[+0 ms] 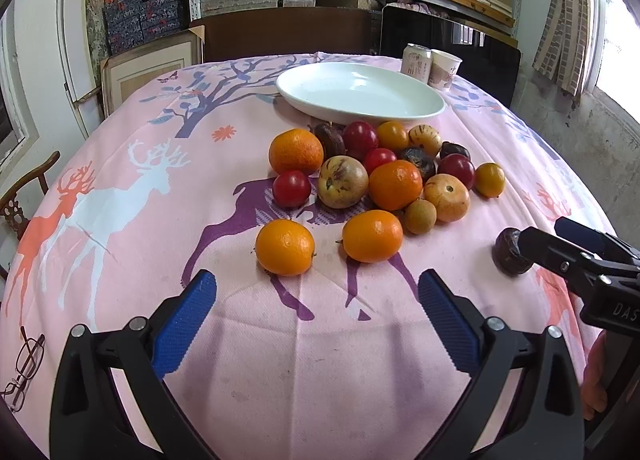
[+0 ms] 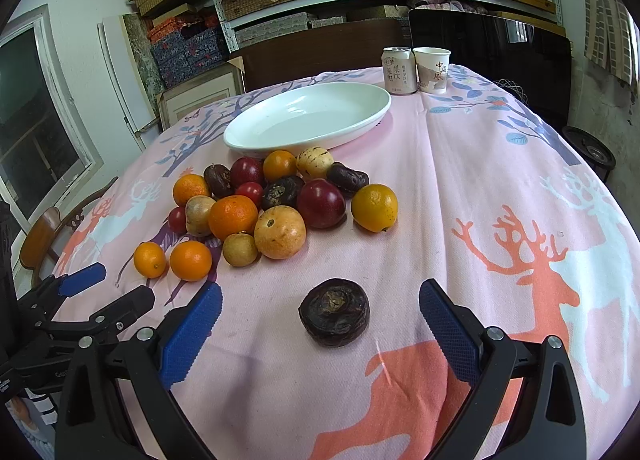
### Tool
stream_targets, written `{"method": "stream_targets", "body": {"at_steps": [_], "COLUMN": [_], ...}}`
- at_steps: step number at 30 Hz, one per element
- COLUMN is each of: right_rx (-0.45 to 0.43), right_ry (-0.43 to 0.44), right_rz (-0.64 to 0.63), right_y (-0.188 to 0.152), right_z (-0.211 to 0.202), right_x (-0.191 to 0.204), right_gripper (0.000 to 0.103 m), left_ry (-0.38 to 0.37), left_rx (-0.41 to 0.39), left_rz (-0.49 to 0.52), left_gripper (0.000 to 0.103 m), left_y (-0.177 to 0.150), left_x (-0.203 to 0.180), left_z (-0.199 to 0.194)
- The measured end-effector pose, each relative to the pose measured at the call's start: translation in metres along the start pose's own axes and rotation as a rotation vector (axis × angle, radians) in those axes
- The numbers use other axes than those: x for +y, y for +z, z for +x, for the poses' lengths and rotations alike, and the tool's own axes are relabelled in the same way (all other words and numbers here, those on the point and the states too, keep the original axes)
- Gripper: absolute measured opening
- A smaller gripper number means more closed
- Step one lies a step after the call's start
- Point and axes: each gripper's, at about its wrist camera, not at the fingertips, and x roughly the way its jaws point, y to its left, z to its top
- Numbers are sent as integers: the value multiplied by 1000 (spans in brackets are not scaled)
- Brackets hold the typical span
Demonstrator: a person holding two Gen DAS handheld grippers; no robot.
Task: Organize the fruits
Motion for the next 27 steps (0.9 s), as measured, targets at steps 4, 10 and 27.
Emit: {"method": "stream_targets", "body": {"at_steps": [4,10,27], "right_rx": [1,3,234], "right_ry": [-2,-7,140], "right_rz": [0,1,-36], "right_y": [0,-2,3], "right_z": [0,0,20], "right_x": [0,1,-11], "right_gripper": [100,100,100], "left_ry": [-2,-8,-4], "left_rx": [9,43,109], "left_rz": [-4,-16,-69], "left_gripper": [99,99,99], "left_y": [0,2,7], "left_x": [0,2,10], "left_z": [0,5,22]}}
